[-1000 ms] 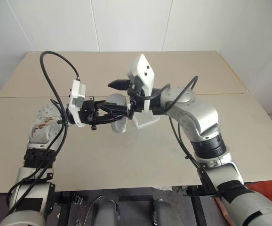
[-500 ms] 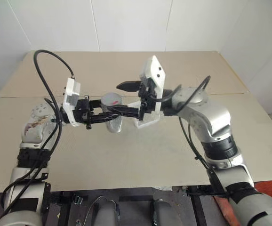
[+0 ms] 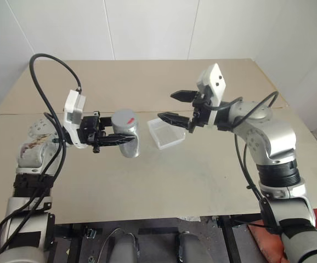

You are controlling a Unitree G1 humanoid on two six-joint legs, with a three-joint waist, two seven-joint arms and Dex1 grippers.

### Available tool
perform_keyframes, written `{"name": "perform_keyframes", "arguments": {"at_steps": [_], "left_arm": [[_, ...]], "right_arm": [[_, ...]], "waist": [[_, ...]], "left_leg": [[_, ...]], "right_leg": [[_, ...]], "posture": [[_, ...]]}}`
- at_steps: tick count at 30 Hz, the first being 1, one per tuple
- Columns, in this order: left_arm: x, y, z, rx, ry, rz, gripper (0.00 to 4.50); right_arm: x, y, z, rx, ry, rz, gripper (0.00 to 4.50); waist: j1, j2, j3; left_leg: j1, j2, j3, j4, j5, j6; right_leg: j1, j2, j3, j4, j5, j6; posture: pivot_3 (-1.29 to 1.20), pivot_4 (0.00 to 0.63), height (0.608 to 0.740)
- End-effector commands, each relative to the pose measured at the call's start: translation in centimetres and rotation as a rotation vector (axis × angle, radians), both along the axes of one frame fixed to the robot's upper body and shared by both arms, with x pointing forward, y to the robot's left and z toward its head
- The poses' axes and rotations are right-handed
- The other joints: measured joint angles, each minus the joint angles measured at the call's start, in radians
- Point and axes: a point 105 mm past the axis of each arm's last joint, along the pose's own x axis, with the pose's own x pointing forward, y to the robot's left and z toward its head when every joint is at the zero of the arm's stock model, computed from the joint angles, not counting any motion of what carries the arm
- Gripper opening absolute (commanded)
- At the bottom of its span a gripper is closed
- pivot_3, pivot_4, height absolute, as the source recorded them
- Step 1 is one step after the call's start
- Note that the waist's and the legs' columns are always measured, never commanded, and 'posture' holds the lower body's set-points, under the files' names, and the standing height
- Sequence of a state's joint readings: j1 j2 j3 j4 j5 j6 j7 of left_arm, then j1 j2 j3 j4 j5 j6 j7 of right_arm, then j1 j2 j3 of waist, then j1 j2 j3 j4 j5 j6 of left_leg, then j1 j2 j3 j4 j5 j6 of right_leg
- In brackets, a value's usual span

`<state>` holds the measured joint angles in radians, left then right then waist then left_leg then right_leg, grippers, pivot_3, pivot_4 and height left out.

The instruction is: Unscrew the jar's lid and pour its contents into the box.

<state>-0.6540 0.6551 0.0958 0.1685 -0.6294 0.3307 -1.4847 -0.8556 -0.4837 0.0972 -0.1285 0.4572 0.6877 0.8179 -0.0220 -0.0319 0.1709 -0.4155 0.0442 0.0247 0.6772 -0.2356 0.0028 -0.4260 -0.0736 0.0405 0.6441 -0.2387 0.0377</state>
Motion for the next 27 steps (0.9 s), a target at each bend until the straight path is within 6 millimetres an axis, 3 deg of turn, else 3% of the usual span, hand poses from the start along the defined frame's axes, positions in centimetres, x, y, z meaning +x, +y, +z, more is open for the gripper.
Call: {"name": "perform_keyframes", "arguments": {"at_steps": [1, 5, 10, 20, 27], "left_arm": [[0.4, -0.6, 0.9, -0.016, -0.048, -0.011, 2.08], [1.0, -1.2, 0.6, -0.02, -0.044, -0.02, 2.08], [1.4, -1.9, 0.5, -0.025, -0.047, -0.037, 2.08], [1.2, -2.1, 0.4, -0.021, -0.055, -0.058, 2.08], [1.0, -1.8, 0.4, -0.013, -0.058, -0.056, 2.08]], "right_arm": [[-2.9, 1.3, 2.6, 0.042, -0.084, 0.133, 4.46], [-4.8, 3.0, 2.7, 0.028, -0.112, 0.232, 4.46], [-5.3, 5.0, 3.1, 0.031, -0.133, 0.278, 4.46], [-3.6, 8.1, 2.4, 0.004, -0.104, 0.25, 4.46], [-2.4, 7.8, 2.5, 0.014, -0.087, 0.2, 4.46]], "waist": [[0.004, 0.0, 0.0], [0.006, 0.0, 0.0], [0.003, 0.0, 0.0], [0.004, 0.0, 0.0], [0.004, 0.0, 0.0]], "left_leg": [[0.0, 0.0, 0.0, 0.0, 0.0, 0.0], [0.0, 0.0, 0.0, 0.0, 0.0, 0.0], [0.0, 0.0, 0.0, 0.0, 0.0, 0.0], [0.0, 0.0, 0.0, 0.001, 0.0, 0.0], [0.0, 0.0, 0.0, 0.0, 0.0, 0.0]], "right_leg": [[0.0, 0.0, 0.0, 0.0, 0.0, 0.0], [0.0, 0.0, 0.0, 0.0, 0.0, 0.0], [0.0, 0.0, 0.0, 0.001, 0.0, 0.0], [0.0, 0.0, 0.0, 0.003, 0.0, 0.0], [0.0, 0.0, -0.001, 0.003, 0.0, 0.0]], "posture": [[0.0, 0.15, 0.74], [0.0, 0.15, 0.74], [0.0, 0.15, 0.74], [0.0, 0.15, 0.74], [0.0, 0.15, 0.74]]}}
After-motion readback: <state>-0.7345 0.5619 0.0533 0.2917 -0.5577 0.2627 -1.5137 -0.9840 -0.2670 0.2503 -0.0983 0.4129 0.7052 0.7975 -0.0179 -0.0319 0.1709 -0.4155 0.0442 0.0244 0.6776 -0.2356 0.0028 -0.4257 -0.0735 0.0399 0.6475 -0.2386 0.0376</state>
